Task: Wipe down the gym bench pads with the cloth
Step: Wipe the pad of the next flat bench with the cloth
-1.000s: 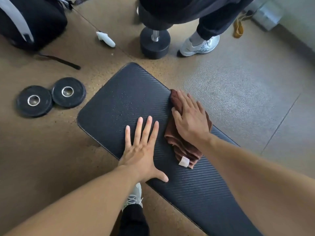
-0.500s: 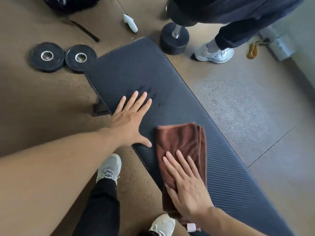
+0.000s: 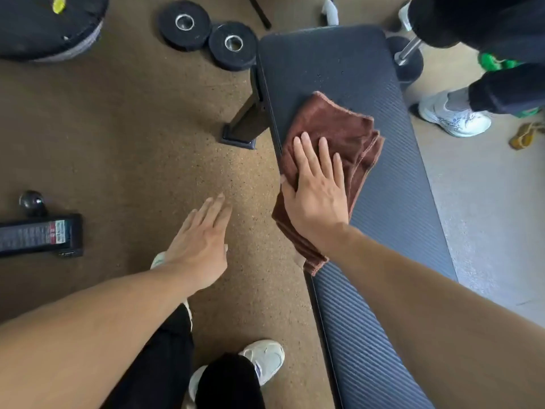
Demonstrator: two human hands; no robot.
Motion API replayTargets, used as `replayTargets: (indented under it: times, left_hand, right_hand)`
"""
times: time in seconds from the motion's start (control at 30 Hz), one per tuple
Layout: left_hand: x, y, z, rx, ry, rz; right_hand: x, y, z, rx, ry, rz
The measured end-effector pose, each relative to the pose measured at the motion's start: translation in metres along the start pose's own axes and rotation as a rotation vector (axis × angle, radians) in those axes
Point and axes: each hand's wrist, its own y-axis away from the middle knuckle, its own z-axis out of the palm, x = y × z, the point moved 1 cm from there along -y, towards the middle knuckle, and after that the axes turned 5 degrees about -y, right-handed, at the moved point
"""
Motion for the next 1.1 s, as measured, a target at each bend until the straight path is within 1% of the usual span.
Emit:
replayTargets:
  times: [0.07,0.13,0.2,0.27,0.37,0.43,0.57,0.63,0.7,0.77,0.87,0.97,1.03,1.1]
  left_hand:
    - [0.004,0.005,0.004,0.017,0.064,-0.001]
    - [0.012,0.01,0.004,0.032,0.131,0.016]
    - [0.022,0.016,0.001,0.006,0.181,0.061]
    - [0.032,0.018,-0.001,-0.018,0.195,0.114]
    - [0.037,0.009,-0.005,0.013,0.217,0.139]
    - [0.036,-0.003,-0.009,0.026,0.237,0.125]
    - [0.02,-0.022,-0.013,0.028,0.159,0.106]
    - [0.012,-0.027,-0.013,0.031,0.123,0.124]
    - [0.004,-0.031,-0.016,0.047,0.104,0.131]
    - [-0.004,-0.037,-0.022,0.054,0.088,0.126]
    - [-0.01,-0.052,-0.042,0.061,0.074,0.113]
    - [-0.016,-0.07,-0.066,0.088,0.143,0.084]
    - [-0.022,-0.083,-0.077,0.123,0.162,0.073]
    - [-0.033,-0.094,-0.083,0.132,0.165,0.067]
  right_hand:
    - [0.007,0.042,0.006,-0.037,0.029,-0.087]
    - [0.02,0.097,0.013,-0.104,0.083,-0.135]
    - [0.033,0.145,0.02,-0.162,0.171,-0.175]
    - [0.042,0.167,0.024,-0.201,0.249,-0.212]
    - [0.035,0.141,0.027,-0.193,0.275,-0.232]
    - [0.021,0.102,0.025,-0.138,0.262,-0.22]
    - [-0.019,-0.029,0.004,-0.025,0.137,-0.132]
    - [-0.035,-0.096,-0.01,0.001,0.137,-0.134]
    - [-0.04,-0.135,-0.017,0.01,0.154,-0.162]
    - [-0.038,-0.134,-0.016,0.052,0.126,-0.17]
    - [-0.03,-0.071,-0.006,0.116,0.034,-0.069]
    - [-0.021,-0.005,0.01,0.071,0.076,0.007]
    - [-0.016,-0.002,0.015,0.05,0.126,0.001]
    - [-0.021,-0.026,0.014,0.053,0.135,0.005]
